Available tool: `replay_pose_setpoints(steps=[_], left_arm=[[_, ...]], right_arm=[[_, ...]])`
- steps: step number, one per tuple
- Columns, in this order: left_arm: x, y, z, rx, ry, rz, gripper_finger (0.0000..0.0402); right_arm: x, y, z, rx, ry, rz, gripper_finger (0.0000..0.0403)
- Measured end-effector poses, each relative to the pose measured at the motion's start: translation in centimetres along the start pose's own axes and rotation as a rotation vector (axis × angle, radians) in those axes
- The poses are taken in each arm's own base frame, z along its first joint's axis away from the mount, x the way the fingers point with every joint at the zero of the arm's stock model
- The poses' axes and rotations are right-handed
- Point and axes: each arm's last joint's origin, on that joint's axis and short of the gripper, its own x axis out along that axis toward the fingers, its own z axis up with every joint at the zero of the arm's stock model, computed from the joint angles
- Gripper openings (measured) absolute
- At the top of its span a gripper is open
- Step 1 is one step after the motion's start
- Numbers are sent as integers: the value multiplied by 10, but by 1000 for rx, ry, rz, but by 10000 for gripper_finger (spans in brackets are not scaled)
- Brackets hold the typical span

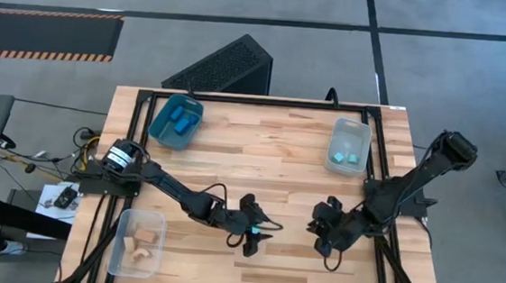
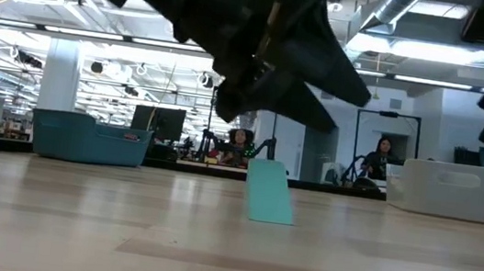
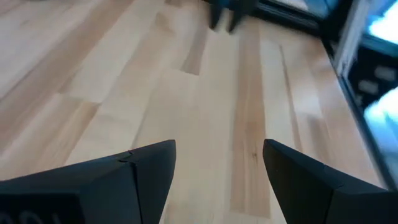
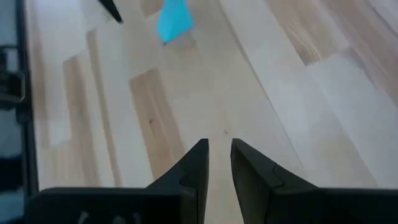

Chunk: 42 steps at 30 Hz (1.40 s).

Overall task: Sort & place blocks by color
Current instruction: Put the light blue block into the gray bin

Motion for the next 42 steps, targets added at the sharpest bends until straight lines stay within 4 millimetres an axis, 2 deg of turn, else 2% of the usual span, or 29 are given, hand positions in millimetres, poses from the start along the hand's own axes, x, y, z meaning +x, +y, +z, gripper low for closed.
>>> replay_pose_setpoints(steps=[5,8,10,12,14,16,18,23,29,34,38,42], left_arm=[[-17,10,14,-338,-8,148,228],[-21,12,11,-506,8,199,228],[-21,11,9,-539,26,192,228],[-21,8,9,-412,62,148,228],[-21,6,8,-178,118,77,228],[-23,1,8,32,152,-31,228],[-24,-5,12,157,167,-145,228],[-25,-11,21,295,165,-215,228],[-24,-5,29,463,211,-291,228],[-21,4,26,538,269,-355,228],[-21,8,25,589,285,-363,229],[-19,11,30,596,273,-357,239]], right_arm=[[2,5,-13,118,-61,-54,93],[4,7,-20,147,-72,-78,93],[6,6,-22,145,-74,-98,93],[7,5,-21,139,-74,-104,93],[8,5,-20,119,-73,-106,93],[8,4,-19,110,-68,-104,93],[7,5,-19,113,-61,-94,93],[5,11,-22,112,-61,-41,93],[5,13,-23,117,-57,-28,93],[4,16,-23,136,-59,4,100],[5,19,-20,119,-76,33,132],[6,18,-16,120,-87,34,189]])
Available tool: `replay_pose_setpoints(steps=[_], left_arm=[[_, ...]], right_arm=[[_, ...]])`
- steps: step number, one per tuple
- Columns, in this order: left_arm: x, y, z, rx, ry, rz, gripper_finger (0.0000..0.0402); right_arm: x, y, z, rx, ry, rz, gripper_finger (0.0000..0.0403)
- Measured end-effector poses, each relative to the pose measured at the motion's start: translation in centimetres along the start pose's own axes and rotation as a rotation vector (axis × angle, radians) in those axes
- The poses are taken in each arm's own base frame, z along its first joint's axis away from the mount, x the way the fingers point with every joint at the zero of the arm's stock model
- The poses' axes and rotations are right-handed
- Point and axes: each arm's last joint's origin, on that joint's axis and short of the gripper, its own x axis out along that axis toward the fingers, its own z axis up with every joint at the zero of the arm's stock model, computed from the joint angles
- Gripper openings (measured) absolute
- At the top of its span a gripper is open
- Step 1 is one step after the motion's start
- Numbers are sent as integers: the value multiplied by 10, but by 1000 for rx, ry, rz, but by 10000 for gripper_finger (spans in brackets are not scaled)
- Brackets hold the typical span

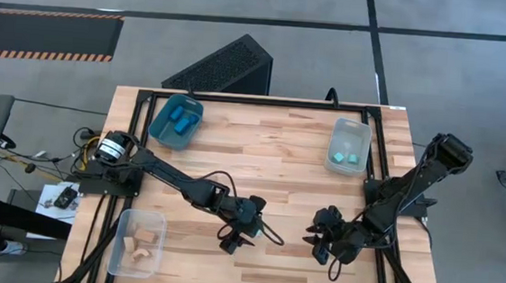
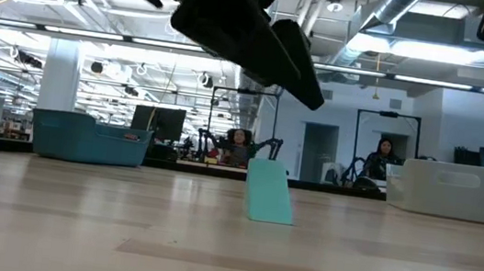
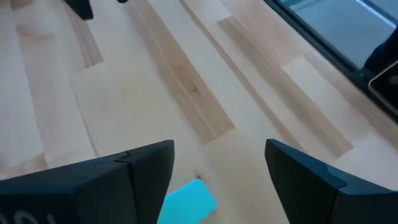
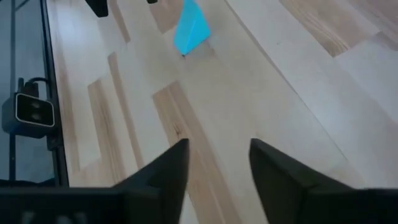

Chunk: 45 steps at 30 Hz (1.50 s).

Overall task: Sort & place blocks by color
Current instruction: Put the light blue block into the gray bin

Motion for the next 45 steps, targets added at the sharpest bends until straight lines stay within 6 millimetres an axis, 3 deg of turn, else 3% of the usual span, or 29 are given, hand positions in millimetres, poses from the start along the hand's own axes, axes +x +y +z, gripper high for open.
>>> replay_pose_setpoints(steps=[6,12,14,17,23,26,33,45], left_arm=[[-1,3,-7,148,61,-27,287],[-3,16,-17,343,149,63,317],[-4,27,-19,344,132,97,317],[-7,41,-22,351,68,14,310],[-11,53,-28,394,43,-73,289],[-11,55,-29,409,15,-122,281],[12,54,-41,474,9,-194,278],[34,54,-59,563,33,-279,278]], right_arm=[[3,-2,6,59,-7,-7,263],[6,-5,12,96,-20,-24,270],[8,-6,14,103,-27,-28,270],[10,-8,18,104,-32,-37,270],[13,-11,25,143,-41,-43,270],[15,-12,29,165,-42,-37,270],[18,-15,35,201,-5,-23,270],[18,-11,35,324,29,27,269]])
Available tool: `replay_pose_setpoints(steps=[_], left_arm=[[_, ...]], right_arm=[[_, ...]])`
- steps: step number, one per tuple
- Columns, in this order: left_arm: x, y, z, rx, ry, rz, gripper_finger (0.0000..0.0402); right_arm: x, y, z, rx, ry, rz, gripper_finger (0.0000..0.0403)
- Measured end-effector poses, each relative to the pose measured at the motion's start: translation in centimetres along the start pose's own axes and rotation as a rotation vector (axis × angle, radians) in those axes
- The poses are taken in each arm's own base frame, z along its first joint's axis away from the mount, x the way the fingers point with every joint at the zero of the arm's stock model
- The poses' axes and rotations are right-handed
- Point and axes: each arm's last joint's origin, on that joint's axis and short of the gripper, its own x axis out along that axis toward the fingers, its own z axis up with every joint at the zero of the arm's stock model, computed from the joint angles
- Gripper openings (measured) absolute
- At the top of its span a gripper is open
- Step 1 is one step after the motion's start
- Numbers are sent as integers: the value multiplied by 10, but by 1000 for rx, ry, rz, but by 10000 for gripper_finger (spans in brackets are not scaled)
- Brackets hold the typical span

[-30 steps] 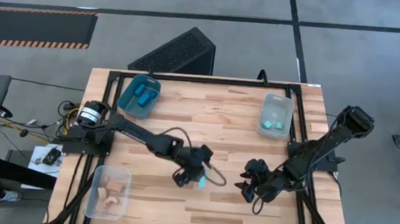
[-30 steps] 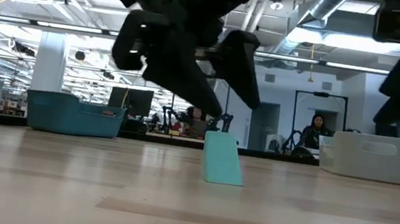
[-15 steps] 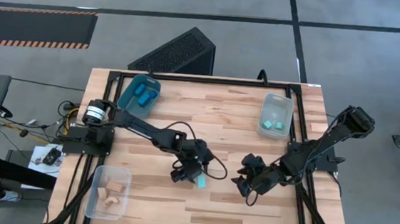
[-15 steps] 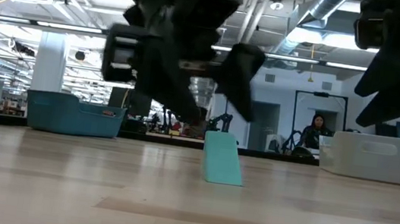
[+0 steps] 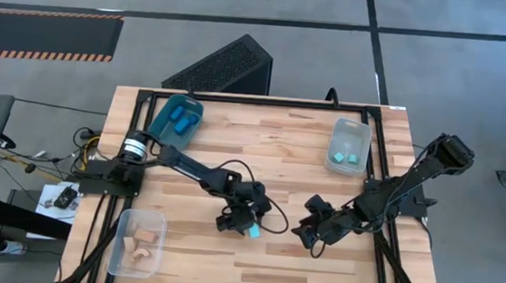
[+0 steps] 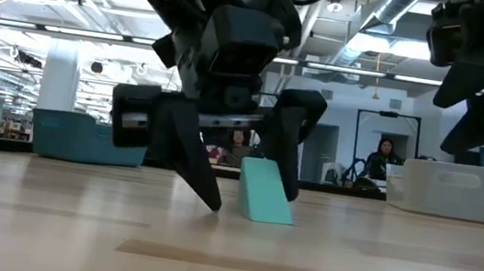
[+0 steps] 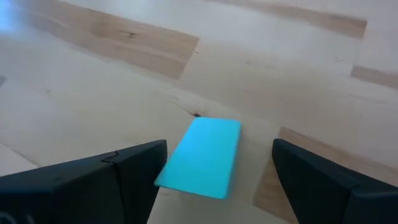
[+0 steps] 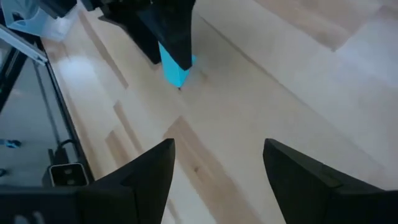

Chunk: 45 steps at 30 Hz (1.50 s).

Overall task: Sort & place blocks by color
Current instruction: Put the light blue block into the gray bin

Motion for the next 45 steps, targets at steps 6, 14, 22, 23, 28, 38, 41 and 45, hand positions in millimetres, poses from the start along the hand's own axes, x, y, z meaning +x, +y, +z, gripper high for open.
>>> replay_pose_setpoints(steps=[6,14,22,23,28,38,41,45], left_arm=[[0,3,-2,20,7,23,250],[-8,12,-14,-92,19,54,159],[-14,16,-18,-231,-68,-2,47],[-14,16,-18,-244,-68,-2,34],[-24,20,-17,-284,-75,21,6],[-90,46,-24,-373,-121,179,2],[-112,50,-30,-397,-128,232,0],[-137,52,-34,-418,-146,275,0]], right_arm=[[0,0,-1,47,21,7,269],[2,-1,7,79,0,-2,269],[7,-6,21,103,-39,-30,269],[7,-7,22,106,-42,-31,269],[8,-7,26,101,-49,-34,269],[6,0,44,229,-167,-38,269],[1,1,52,308,-256,-27,269],[-11,6,59,370,-361,14,269]])
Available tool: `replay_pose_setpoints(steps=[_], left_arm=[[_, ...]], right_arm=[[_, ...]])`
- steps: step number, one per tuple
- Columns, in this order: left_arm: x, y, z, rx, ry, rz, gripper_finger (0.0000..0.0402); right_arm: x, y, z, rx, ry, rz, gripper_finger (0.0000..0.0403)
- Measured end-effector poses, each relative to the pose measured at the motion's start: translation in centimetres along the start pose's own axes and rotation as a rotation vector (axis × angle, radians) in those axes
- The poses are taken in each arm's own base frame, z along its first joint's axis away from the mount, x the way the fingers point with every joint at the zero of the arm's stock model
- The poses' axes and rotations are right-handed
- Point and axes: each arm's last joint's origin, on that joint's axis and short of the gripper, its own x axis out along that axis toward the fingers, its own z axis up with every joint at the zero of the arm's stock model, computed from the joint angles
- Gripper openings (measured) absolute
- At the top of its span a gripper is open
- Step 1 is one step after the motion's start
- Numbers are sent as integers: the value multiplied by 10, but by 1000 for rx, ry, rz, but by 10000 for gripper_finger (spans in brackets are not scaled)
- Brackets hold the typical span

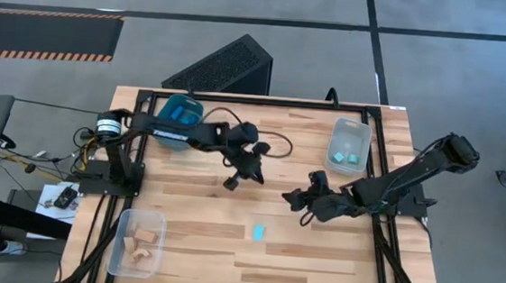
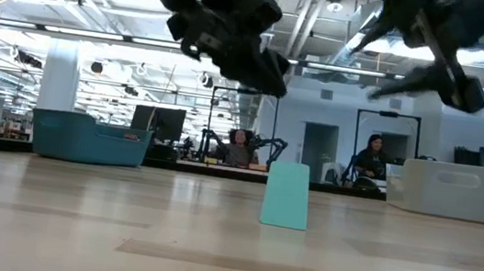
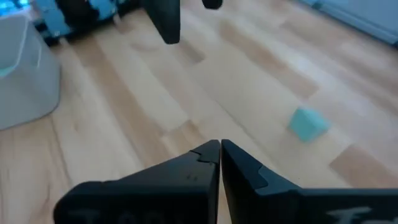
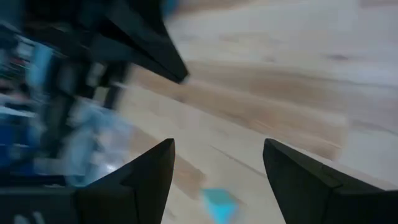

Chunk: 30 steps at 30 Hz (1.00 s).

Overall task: Sort & place blocks by color
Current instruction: Put the light blue block into the gray bin

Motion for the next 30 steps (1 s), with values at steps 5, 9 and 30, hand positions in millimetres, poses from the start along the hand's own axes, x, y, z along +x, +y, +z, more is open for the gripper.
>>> replay_pose_setpoints(steps=[5,9,30], left_arm=[[-8,-6,8,-33,-83,-117,2],[8,-25,12,3,-66,-212,35],[110,-62,-12,171,-85,-264,294]], right_arm=[[-10,6,5,-22,40,54,269],[-9,5,3,-39,154,55,269],[4,2,-35,-16,262,58,269]])
